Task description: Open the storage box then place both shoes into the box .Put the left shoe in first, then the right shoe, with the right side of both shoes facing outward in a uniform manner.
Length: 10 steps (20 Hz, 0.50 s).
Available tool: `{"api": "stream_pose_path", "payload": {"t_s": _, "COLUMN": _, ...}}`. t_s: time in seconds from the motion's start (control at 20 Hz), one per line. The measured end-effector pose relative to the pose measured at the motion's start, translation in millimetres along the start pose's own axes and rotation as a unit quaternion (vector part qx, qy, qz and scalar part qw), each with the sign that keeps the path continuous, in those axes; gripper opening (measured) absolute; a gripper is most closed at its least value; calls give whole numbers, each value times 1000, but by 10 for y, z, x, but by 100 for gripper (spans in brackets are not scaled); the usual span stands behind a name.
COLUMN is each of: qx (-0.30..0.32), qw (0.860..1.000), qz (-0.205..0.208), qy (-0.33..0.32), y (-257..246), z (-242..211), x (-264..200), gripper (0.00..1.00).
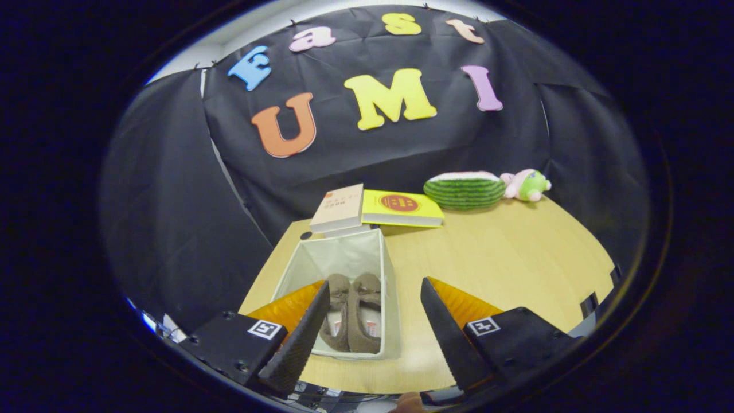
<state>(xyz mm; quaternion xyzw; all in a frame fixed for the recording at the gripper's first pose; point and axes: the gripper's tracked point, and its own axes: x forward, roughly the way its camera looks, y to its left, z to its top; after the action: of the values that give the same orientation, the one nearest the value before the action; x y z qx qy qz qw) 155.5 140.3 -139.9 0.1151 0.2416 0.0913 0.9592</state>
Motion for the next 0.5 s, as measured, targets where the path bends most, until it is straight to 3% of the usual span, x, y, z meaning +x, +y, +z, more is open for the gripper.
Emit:
{"api": "stream_pose_path", "payload": {"t_s": 0.3, "qx": -57, "qw": 989, "qz": -30, "qy": -131, "y": -313, "z": 396, "x": -753, "gripper": 100}}
{"api": "stream_pose_path", "payload": {"t_s": 0.5, "qx": -49, "qw": 985, "qz": -47, "qy": -161, "y": -619, "z": 474, "x": -1195, "gripper": 100}}
